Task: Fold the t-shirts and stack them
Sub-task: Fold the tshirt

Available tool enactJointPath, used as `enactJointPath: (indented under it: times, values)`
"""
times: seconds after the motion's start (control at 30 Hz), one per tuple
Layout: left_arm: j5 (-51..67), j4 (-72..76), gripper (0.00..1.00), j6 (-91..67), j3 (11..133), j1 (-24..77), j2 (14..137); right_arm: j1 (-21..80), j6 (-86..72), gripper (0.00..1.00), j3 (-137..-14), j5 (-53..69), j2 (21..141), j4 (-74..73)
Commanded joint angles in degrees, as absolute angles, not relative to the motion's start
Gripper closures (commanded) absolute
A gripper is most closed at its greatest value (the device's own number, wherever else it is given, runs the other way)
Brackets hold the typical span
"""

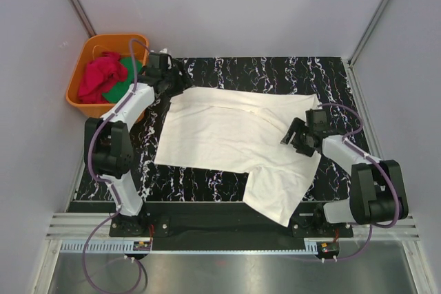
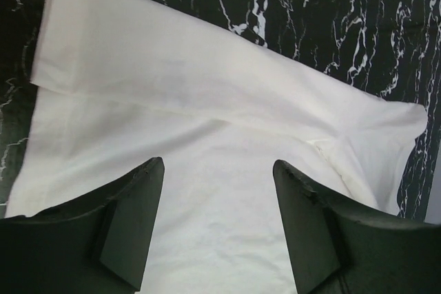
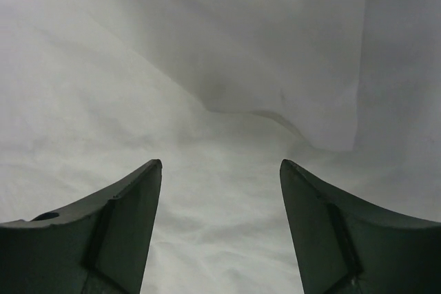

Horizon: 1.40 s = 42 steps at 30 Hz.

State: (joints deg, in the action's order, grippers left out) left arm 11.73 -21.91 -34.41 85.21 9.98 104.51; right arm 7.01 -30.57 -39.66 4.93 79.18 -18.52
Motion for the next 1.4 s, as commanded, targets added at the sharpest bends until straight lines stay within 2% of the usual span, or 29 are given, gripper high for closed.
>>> enactJointPath:
  times: [0.0,0.33,0.6,0.7,0.87,1.03,1.13,1.23,1.37]
  values:
    - [13.1,-18.3,0.30,-34.3,85.6,12.1,103.6,7.4,-33.7,0.23,-39.0,5.8,78.2,-2.4]
    - [11.8,-19.2,0.30,-33.3,86.2,12.7,104.3,7.4,-41.7,0.21,-37.4,3.2,86.9,12.9]
    - [11.2,-19.7,0.30,-33.1,88.0,12.7,105.6,7.5,-46.7,0.22,-38.9,4.4,89.4,22.2]
    - [10.7,-20.3,0.30,-32.7,88.7,12.7,106.2,7.2,-49.4,0.23,-42.1,2.5,91.0,21.6]
    - [10.3,-20.7,0.30,-32.2,88.8,12.7,106.2,5.3,-45.1,0.21,-51.0,-1.1,96.8,21.7]
    - [10.4,-21.5,0.30,-31.4,89.1,12.7,105.7,-2.2,-48.6,0.22,-58.4,4.8,102.4,20.3]
    - [10.0,-21.5,0.30,-30.9,88.9,12.7,105.5,-4.8,-47.6,0.22,-61.6,6.8,102.7,14.3]
    - [10.4,-21.3,0.30,-30.9,88.5,12.7,105.5,-4.9,-42.1,0.24,-65.4,13.9,103.6,7.7]
    - [10.5,-20.9,0.30,-31.0,88.2,12.7,106.1,-3.5,-36.8,0.29,-62.2,18.4,99.6,5.1]
